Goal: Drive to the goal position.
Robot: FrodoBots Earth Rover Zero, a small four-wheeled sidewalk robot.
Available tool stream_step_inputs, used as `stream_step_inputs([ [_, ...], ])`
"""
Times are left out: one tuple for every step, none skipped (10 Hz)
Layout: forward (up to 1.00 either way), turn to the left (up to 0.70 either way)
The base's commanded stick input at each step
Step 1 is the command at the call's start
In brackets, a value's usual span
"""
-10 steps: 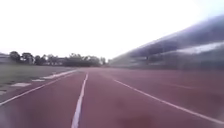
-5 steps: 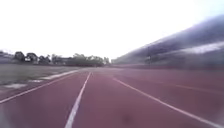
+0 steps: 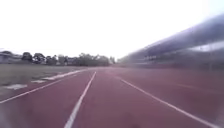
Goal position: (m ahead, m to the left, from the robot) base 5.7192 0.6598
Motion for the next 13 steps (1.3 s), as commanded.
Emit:
stream_step_inputs([
  [0.7, 0.0],
  [0.7, 0.0],
  [0.7, 0.0],
  [0.7, 0.0],
  [0.7, 0.0],
  [0.7, 0.0],
  [0.7, 0.0],
  [0.7, 0.0],
  [0.7, 0.0],
  [0.7, 0.0],
  [0.7, 0.0],
  [0.7, 0.0],
  [0.7, 0.0],
])
